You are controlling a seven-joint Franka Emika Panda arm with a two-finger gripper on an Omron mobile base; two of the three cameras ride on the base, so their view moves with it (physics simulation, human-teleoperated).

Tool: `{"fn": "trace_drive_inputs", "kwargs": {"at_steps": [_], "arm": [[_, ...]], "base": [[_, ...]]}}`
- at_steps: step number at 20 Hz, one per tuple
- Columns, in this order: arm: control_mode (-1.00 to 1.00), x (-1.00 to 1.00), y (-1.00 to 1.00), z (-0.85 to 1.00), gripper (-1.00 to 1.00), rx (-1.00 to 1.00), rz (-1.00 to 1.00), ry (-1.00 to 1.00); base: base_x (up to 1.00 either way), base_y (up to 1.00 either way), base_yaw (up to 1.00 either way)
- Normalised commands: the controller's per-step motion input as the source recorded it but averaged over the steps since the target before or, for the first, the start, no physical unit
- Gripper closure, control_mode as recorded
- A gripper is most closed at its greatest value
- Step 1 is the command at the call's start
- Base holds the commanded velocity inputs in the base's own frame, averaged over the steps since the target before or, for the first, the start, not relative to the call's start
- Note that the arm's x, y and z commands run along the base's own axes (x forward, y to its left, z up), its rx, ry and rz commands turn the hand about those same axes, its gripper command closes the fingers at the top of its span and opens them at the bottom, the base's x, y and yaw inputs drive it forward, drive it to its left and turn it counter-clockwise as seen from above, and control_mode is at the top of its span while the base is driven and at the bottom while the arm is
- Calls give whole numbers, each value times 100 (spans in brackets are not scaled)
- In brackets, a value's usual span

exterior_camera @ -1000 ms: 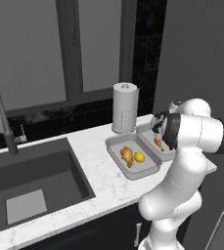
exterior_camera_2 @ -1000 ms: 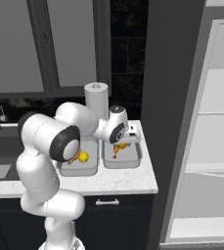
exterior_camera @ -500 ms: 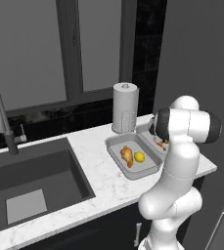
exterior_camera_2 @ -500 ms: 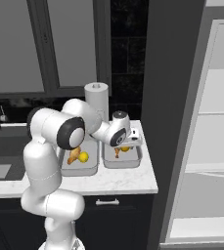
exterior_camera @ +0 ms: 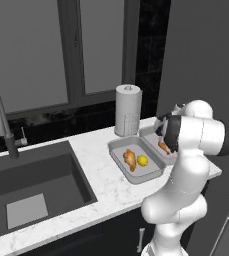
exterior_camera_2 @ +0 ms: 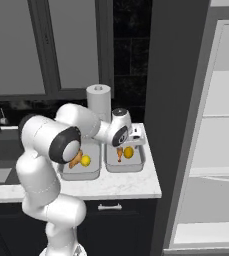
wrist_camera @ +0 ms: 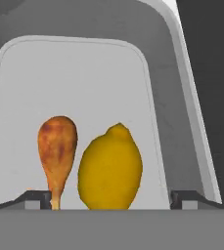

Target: Place one lemon and one chicken drumstick in each tupperware on the nearby counter, to pack two identical lunches.

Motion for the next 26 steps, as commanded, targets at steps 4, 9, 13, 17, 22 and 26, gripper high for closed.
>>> {"fn": "trace_drive_inputs", "kwargs": {"at_steps": [4,9,13,17,22,26], "arm": [[-100,-85,38,88,-100,-9,0,-23],[-100,-100,47,94,-100,-13,0,-43],[-100,-100,66,99,-100,-23,0,-50],[-100,-100,67,100,-100,-28,0,-49],[-100,-100,72,100,-100,-32,1,-46],[-100,-94,67,100,-100,-32,1,-40]], "base": [[0,0,0],[0,0,0],[0,0,0],[0,0,0],[0,0,0],[0,0,0]]}}
